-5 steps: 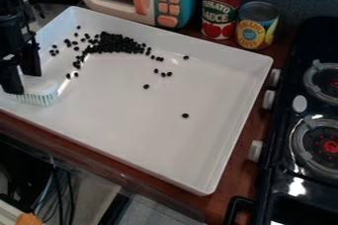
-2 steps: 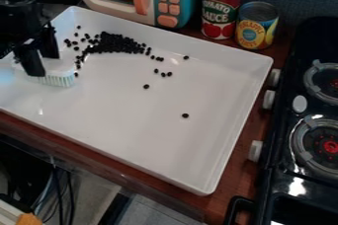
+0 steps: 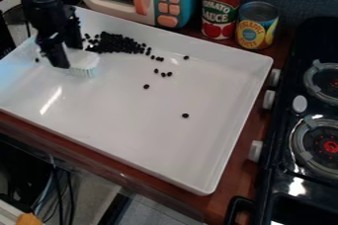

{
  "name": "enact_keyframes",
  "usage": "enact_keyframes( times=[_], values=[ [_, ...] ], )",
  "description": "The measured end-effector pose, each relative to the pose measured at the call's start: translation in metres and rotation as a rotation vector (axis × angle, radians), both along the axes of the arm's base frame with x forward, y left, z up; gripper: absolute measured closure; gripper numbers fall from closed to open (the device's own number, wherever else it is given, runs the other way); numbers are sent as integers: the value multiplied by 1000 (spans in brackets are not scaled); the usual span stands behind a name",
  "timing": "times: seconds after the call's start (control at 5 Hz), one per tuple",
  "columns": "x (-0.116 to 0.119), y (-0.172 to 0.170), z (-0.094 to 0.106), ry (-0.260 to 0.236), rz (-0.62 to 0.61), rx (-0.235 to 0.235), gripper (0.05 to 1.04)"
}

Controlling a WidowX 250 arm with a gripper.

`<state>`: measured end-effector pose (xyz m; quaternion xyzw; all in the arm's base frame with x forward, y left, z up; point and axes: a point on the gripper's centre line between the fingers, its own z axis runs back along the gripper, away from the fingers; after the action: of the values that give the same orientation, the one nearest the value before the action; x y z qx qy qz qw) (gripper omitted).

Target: Sweep into pile

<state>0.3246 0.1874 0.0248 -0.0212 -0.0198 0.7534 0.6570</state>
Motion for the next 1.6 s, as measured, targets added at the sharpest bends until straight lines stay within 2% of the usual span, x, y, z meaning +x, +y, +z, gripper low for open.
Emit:
enact_keyframes(
  times=[0.2, 0.8, 1.0, 1.2, 1.6],
  values=[
    [14, -3, 1, -8, -8, -3, 364],
    [51, 19, 2, -7, 93, -36, 364],
    [54, 18, 4, -11, 113, -65, 364],
    [50, 11, 7, -29, 138, -120, 364],
    [21, -25, 85, -153, 118, -253, 364]
  ],
)
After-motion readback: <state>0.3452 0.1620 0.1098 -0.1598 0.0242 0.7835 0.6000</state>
